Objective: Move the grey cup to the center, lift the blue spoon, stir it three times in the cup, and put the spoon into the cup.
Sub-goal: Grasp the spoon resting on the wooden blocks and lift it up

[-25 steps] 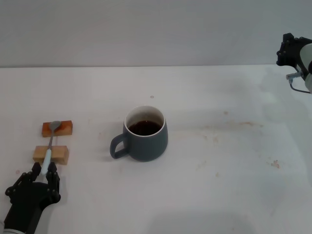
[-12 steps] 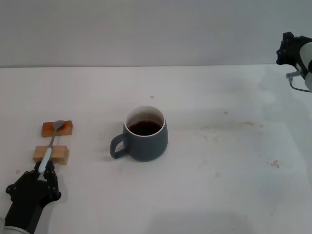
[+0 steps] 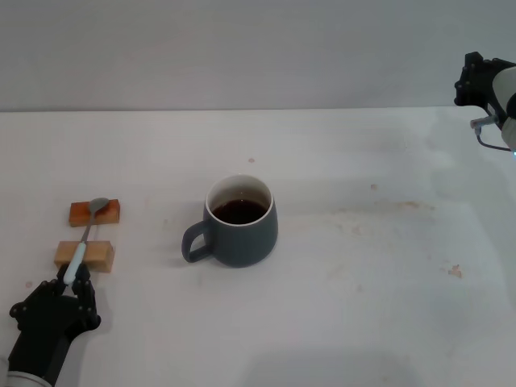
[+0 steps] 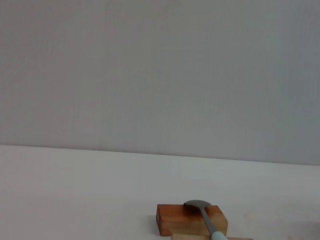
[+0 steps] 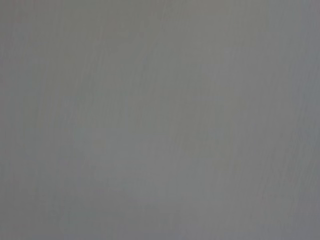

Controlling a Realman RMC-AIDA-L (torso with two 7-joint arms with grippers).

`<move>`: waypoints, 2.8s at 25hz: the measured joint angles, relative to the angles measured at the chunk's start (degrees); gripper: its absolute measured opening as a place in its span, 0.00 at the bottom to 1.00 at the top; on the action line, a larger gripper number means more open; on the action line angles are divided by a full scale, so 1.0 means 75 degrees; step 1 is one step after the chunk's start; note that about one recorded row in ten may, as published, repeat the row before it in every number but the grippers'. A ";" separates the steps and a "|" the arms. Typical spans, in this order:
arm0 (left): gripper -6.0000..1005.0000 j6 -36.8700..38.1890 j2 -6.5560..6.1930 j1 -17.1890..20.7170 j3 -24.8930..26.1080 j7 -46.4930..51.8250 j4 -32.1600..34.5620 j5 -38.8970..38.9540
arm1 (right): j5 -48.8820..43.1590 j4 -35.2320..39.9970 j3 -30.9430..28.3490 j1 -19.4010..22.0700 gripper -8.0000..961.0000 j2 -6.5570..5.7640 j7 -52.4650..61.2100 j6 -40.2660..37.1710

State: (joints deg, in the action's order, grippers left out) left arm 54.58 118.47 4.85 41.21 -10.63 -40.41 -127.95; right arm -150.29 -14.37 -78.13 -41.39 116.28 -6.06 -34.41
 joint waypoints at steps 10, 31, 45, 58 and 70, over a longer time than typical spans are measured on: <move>0.18 0.0105 0.0001 -0.0027 0.0000 0.0000 0.0009 0.0042 | 0.0000 -0.0006 0.0000 -0.0026 0.02 0.0000 0.0000 0.0054; 0.18 0.0381 -0.0033 -0.0225 -0.0023 0.0186 0.0037 0.0006 | 0.0000 -0.0006 0.0000 -0.0048 0.02 0.0003 0.0000 0.0102; 0.18 0.0848 -0.0047 -0.0563 -0.0020 0.0449 0.0154 -0.0017 | 0.0000 0.0001 0.0000 -0.0048 0.02 0.0035 0.0000 0.0189; 0.18 0.1421 -0.0038 -0.1394 -0.0010 0.1071 0.0671 -0.0015 | 0.0004 0.0006 0.0000 -0.0021 0.02 0.0091 0.0000 0.0207; 0.14 0.1607 -0.0060 -0.2018 -0.0048 0.1202 0.0822 -0.0023 | 0.0047 -0.0003 0.0000 0.0029 0.02 0.0166 0.0012 0.0207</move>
State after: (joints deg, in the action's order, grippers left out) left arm 66.63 118.02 -10.29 40.86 -1.62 -34.24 -128.13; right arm -149.94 -14.40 -78.13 -41.17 117.52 -5.97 -32.86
